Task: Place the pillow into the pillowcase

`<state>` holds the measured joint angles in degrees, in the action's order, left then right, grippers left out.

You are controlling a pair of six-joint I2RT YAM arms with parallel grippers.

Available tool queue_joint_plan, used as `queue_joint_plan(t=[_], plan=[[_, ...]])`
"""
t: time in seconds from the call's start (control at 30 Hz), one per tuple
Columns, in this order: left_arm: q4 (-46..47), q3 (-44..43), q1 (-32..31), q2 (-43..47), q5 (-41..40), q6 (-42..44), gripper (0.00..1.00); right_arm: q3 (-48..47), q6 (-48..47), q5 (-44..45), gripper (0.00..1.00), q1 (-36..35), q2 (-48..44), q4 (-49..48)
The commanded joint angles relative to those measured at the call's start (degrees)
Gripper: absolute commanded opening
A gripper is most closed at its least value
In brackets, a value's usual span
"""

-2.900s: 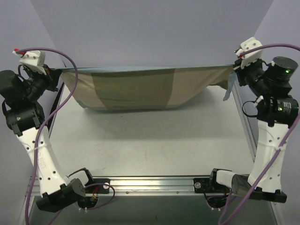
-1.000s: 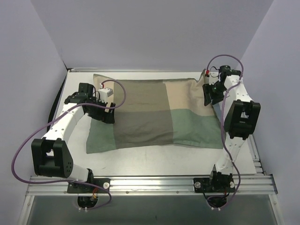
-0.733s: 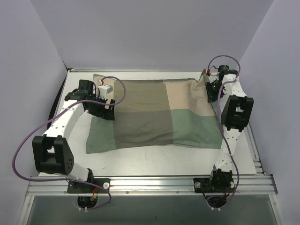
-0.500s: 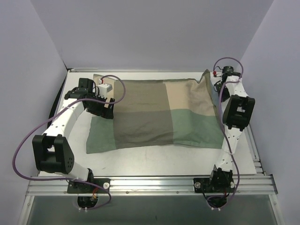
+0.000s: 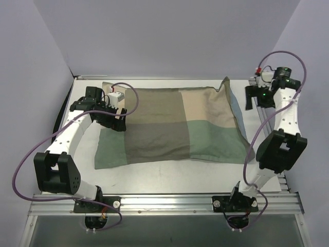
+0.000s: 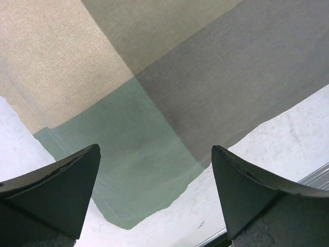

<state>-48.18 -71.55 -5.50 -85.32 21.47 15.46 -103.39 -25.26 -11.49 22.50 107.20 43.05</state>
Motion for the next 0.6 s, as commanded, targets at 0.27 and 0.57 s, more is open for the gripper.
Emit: queue_joint_plan(t=[0.27, 0.57], plan=[[1.51, 0.53, -0.48, 6.12, -1.62, -6.15, 0.97, 29.36, 9.43, -23.94, 1.0, -10.11, -23.43, 10.14], [2.92, 5.98, -0.57, 11.23, -4.77, -7.64, 0.97, 36.16, 9.7, -22.18, 1.0, -10.11, -30.2, 8.55]])
